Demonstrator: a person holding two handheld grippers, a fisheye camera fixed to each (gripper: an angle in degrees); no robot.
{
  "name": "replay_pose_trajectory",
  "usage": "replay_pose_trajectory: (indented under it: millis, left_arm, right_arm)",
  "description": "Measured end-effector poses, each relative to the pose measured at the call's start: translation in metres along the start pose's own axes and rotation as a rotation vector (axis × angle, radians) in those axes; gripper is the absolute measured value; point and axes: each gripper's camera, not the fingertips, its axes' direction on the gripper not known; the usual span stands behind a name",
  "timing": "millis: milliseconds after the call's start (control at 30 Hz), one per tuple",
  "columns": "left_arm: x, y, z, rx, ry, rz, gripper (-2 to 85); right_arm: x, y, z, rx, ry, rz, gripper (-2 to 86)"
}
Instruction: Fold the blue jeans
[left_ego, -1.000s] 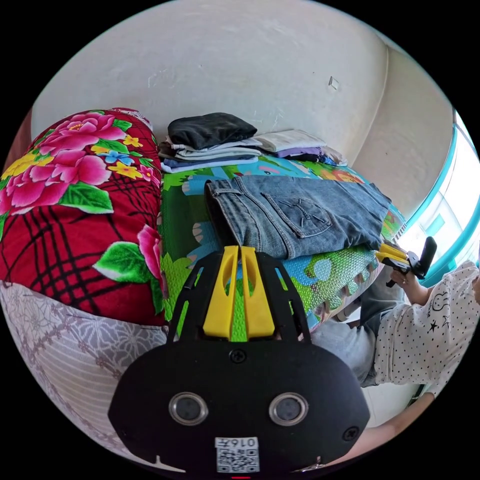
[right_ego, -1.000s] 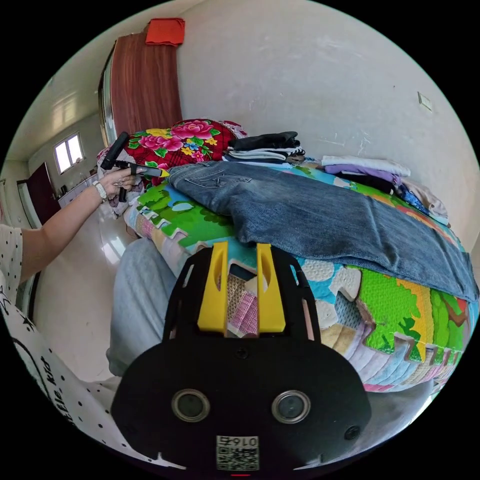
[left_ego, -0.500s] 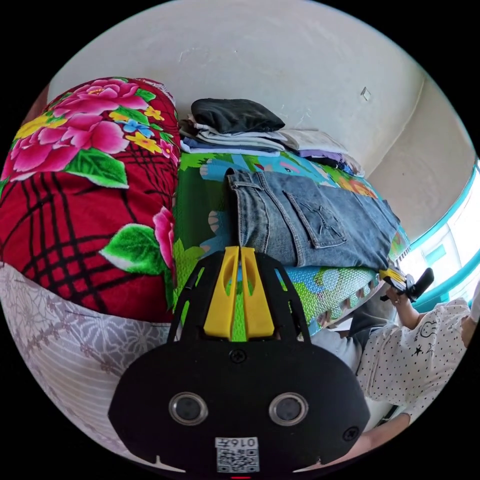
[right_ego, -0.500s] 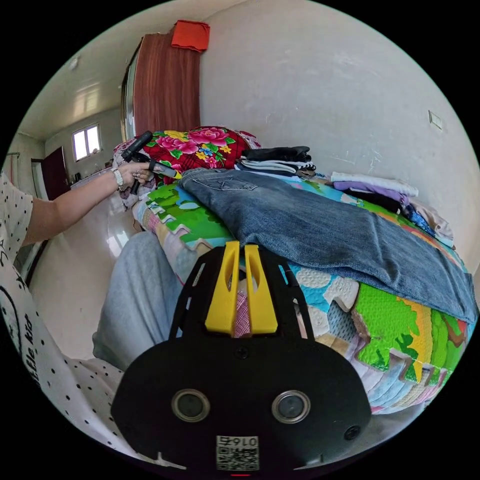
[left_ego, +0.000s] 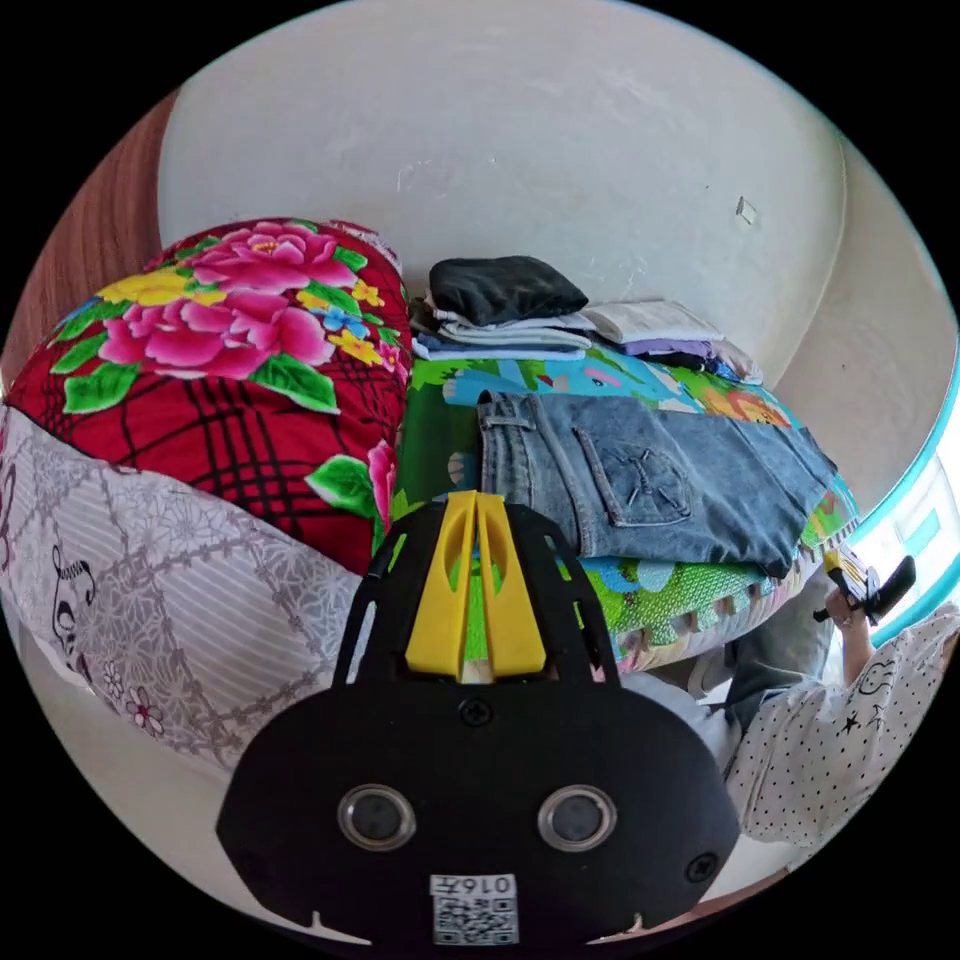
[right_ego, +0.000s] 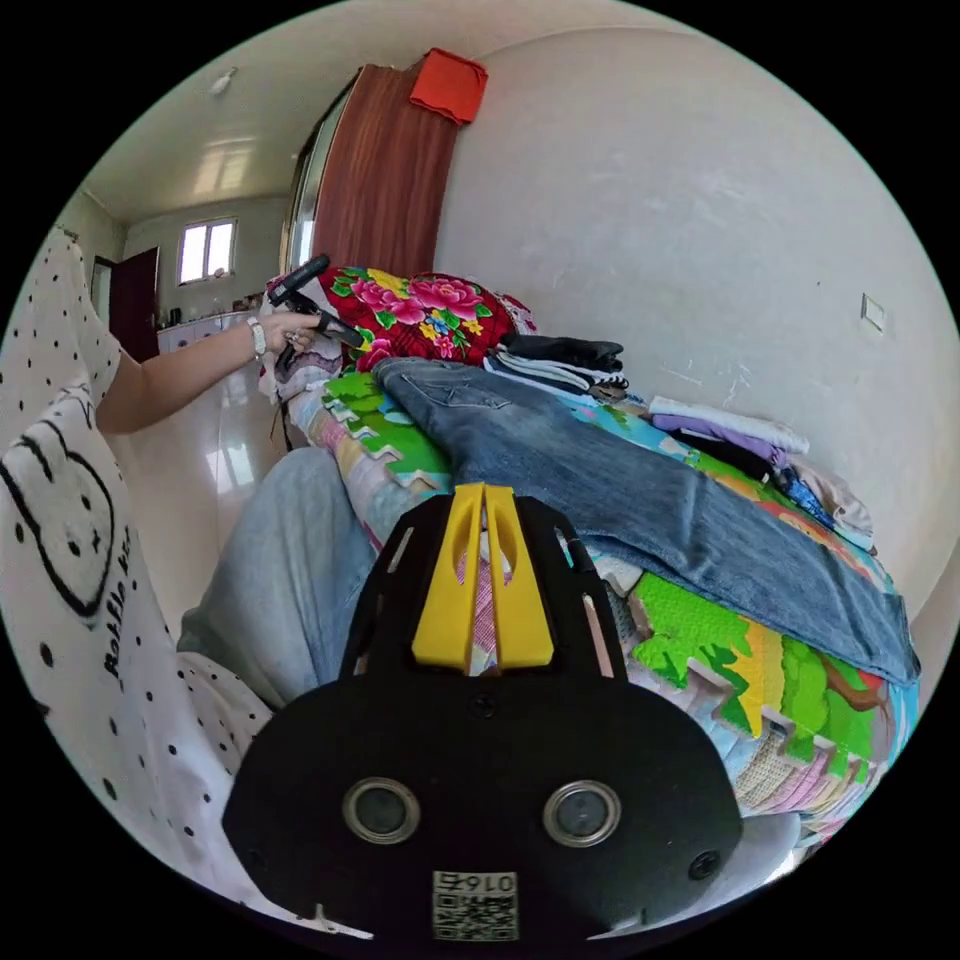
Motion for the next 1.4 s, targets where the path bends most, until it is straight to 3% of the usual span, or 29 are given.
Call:
replay_pose_trajectory:
  millis: [133, 233, 300, 467, 567, 700, 900, 1100, 1267, 1400]
  left_arm:
    - [0.06, -0.015, 0.028, -0.004, 0.198, 0.135, -1.0]
    - [0.086, -0.01, 0.074, -0.141, 0.045, 0.138, -1.0]
    - [0.087, 0.01, 0.096, -0.216, -0.187, 0.174, -1.0]
    - [0.07, 0.038, 0.086, -0.126, -0.095, 0.127, -0.9]
    - [0.049, 0.055, 0.064, -0.048, -0.176, -0.011, -0.9]
    - [0.01, 0.084, 0.029, 0.067, -0.023, -0.159, -0.2]
    - [-0.037, 0.11, 0.034, 0.008, 0.208, -0.31, 6.5]
    - [-0.039, 0.134, 0.035, 0.079, 0.198, -0.298, 6.9]
    - [-0.039, 0.145, 0.026, 0.12, 0.192, -0.27, 5.7]
    - [-0.037, 0.149, 0.017, 0.134, 0.185, -0.232, 4.5]
  right_arm:
    - [0.02, -0.054, 0.05, -0.079, -0.039, 0.046, -0.4]
    - [0.013, -0.07, 0.099, -0.181, -0.042, 0.035, -0.4]
    - [0.009, -0.069, 0.123, -0.277, 0.003, 0.014, -0.4]
    - [0.016, -0.067, 0.131, -0.231, 0.024, -0.022, -0.4]
    - [0.027, -0.081, 0.144, -0.237, -0.026, 0.007, -0.3]
    - [0.038, -0.103, 0.159, -0.234, -0.072, 0.029, -0.2]
    - [0.057, -0.18, 0.174, 0.01, -0.104, 0.003, 2.3]
    - [0.064, -0.326, 0.304, -0.032, -0.351, -0.274, 12.0]
    - [0.046, -0.415, 0.483, -0.342, -0.453, -0.404, 12.6]
    - [0.037, -0.439, 0.563, -0.476, -0.441, -0.402, 11.0]
